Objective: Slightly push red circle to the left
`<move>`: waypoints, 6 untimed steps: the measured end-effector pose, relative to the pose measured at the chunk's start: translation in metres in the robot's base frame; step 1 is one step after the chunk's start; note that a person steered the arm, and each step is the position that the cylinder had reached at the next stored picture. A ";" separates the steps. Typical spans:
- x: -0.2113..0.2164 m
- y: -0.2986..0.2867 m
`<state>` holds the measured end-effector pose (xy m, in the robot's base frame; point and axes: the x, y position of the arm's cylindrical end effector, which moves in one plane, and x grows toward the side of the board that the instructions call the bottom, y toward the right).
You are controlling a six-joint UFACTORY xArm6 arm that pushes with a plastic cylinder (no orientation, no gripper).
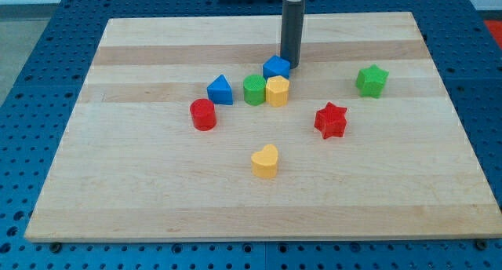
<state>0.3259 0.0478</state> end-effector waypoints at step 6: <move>0.040 0.033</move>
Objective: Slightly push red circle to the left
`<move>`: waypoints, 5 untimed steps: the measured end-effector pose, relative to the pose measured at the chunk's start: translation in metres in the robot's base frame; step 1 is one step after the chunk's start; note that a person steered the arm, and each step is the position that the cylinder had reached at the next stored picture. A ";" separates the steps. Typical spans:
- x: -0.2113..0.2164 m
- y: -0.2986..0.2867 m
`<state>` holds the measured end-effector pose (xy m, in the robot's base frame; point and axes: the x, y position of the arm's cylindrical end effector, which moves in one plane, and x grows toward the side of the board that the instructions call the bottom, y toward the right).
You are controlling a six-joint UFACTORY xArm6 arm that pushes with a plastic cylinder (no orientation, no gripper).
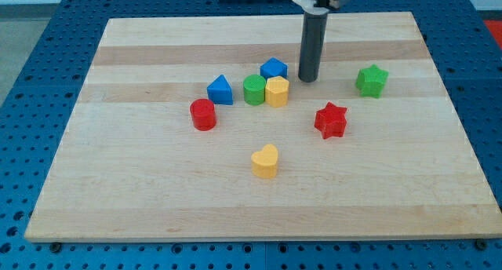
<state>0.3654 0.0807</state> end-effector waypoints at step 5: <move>0.082 -0.111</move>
